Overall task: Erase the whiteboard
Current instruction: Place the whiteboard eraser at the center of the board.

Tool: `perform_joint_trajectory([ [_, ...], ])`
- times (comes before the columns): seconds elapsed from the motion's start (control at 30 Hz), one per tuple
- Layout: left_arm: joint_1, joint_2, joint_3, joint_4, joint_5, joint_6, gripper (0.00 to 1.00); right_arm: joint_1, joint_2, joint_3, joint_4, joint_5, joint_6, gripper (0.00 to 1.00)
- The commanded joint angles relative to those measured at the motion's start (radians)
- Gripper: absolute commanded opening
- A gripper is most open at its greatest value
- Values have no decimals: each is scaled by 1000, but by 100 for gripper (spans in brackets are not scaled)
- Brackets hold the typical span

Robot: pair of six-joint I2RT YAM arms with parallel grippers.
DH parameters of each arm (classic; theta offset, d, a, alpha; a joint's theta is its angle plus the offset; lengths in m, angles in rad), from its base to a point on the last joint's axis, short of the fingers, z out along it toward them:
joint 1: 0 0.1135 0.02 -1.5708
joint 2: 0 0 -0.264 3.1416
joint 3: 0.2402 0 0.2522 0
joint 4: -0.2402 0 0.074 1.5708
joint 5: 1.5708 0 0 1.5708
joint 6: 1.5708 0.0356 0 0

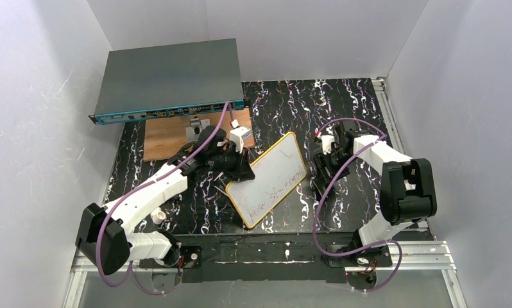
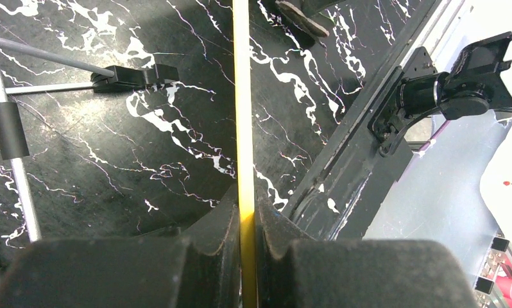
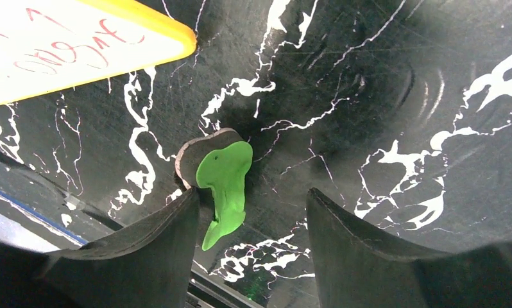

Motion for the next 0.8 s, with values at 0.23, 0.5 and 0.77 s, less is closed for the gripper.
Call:
perform_joint_trajectory([
  [0.23,0,-36,70,39,41,-7,0,55,-23,7,0,-185,-29,69],
  [0.5,-1,-42,69,40,37,-10,0,176,27,-25,70,14,4,72],
  [0.77,0,-57,60,29,18,-4,0,214,13,-39,77,7,-10,73],
])
